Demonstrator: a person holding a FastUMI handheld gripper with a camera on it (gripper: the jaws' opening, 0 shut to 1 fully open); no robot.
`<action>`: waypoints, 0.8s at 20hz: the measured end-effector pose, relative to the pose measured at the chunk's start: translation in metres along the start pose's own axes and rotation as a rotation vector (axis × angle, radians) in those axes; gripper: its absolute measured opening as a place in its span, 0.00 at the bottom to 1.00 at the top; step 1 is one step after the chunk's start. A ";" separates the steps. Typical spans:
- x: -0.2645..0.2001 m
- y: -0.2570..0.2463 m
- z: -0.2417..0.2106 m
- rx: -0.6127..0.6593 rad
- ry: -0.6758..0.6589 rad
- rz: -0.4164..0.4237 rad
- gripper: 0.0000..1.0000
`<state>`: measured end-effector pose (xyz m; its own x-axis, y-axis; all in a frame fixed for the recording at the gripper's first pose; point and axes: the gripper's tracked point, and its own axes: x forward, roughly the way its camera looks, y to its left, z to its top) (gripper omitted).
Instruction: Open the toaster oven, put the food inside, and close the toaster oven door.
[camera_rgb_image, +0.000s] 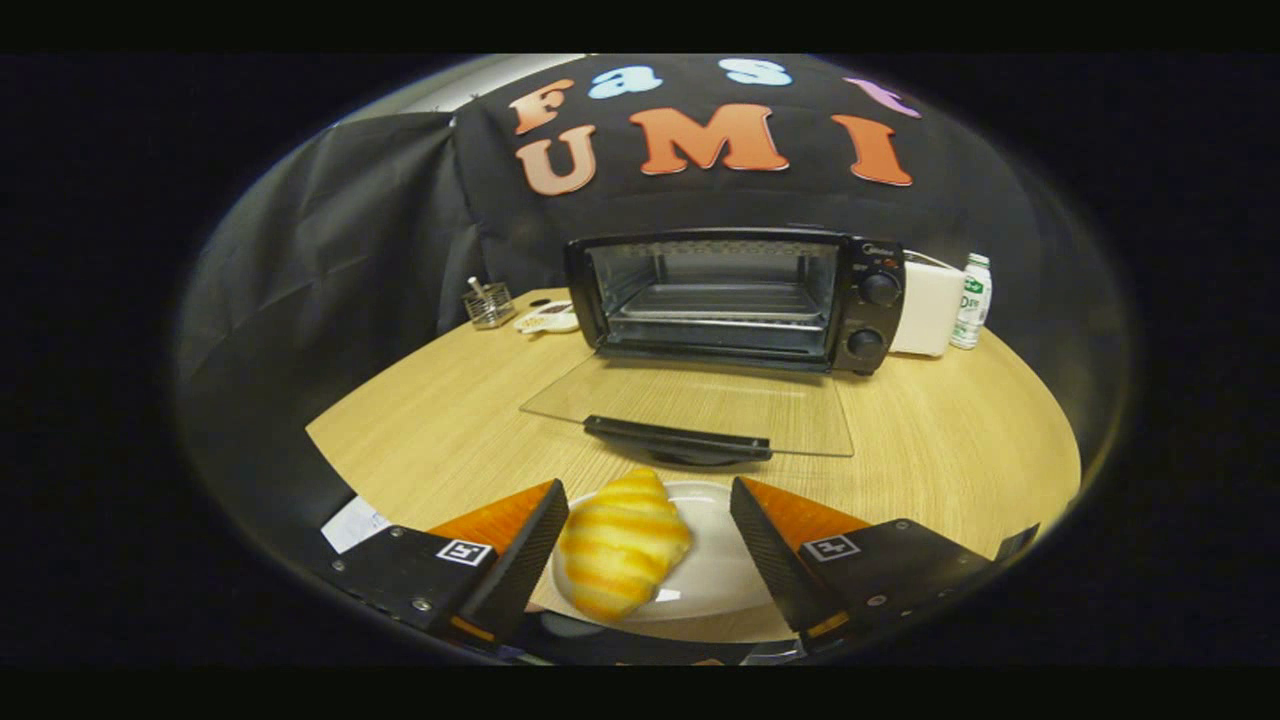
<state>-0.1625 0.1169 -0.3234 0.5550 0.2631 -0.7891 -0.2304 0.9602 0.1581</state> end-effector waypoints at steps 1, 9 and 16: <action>0.000 -0.001 -0.011 -0.024 0.030 -0.008 0.97; -0.005 0.012 -0.053 -0.057 0.152 0.019 0.99; 0.000 0.004 -0.054 0.037 0.140 0.026 0.82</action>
<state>-0.2065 0.1156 -0.3552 0.4316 0.2751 -0.8591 -0.2120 0.9566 0.1998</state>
